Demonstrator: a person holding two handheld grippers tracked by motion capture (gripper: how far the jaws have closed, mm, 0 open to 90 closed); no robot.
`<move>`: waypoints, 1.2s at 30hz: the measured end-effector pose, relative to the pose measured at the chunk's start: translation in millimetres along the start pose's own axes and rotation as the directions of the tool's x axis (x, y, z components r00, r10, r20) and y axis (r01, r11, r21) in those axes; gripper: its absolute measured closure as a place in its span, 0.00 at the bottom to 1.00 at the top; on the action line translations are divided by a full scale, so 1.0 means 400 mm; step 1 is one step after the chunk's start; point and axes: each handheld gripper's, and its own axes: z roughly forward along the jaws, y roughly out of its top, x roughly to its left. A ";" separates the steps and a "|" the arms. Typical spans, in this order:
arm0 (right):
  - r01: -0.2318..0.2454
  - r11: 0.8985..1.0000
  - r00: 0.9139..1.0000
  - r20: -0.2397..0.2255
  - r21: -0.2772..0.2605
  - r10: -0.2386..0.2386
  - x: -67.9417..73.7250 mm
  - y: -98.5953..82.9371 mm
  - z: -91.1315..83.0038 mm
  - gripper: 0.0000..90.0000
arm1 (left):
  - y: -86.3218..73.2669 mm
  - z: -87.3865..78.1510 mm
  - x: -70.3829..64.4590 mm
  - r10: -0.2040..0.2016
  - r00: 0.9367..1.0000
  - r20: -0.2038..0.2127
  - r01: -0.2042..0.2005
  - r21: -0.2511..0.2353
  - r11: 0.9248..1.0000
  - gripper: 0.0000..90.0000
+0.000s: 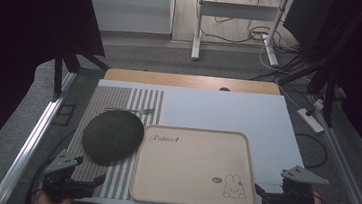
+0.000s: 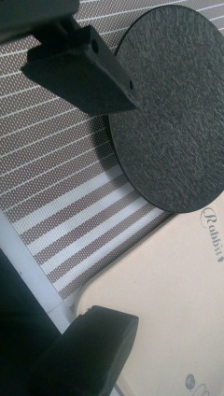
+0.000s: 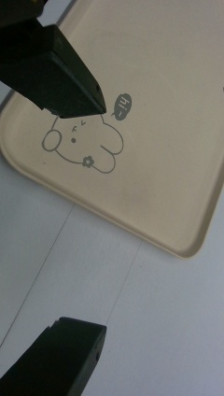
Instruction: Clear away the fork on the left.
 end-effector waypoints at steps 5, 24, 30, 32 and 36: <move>0.000 1.000 1.000 0.000 -0.010 0.000 0.000 -0.001 -0.003 0.00 | -0.001 0.000 0.003 -0.008 1.000 0.008 0.008 -0.001 1.000 0.03; 0.031 0.999 1.000 0.004 -0.009 -0.031 0.007 -0.002 -0.003 0.00 | 0.002 0.004 0.013 -0.035 0.999 0.032 0.034 0.014 0.999 0.03; 0.029 1.000 1.000 0.003 -0.006 -0.029 0.007 -0.001 -0.003 0.00 | 0.005 0.006 0.012 -0.022 0.998 0.053 0.021 0.017 1.000 0.02; 0.029 1.000 1.000 0.003 -0.005 -0.029 0.007 -0.001 -0.002 0.00 | 0.007 0.007 0.011 -0.014 0.998 0.060 0.014 0.010 1.000 0.00; 0.034 0.999 0.999 0.005 -0.003 -0.034 0.008 -0.001 -0.001 0.00 | 0.015 0.016 0.008 0.000 0.998 0.070 -0.002 0.022 1.000 0.00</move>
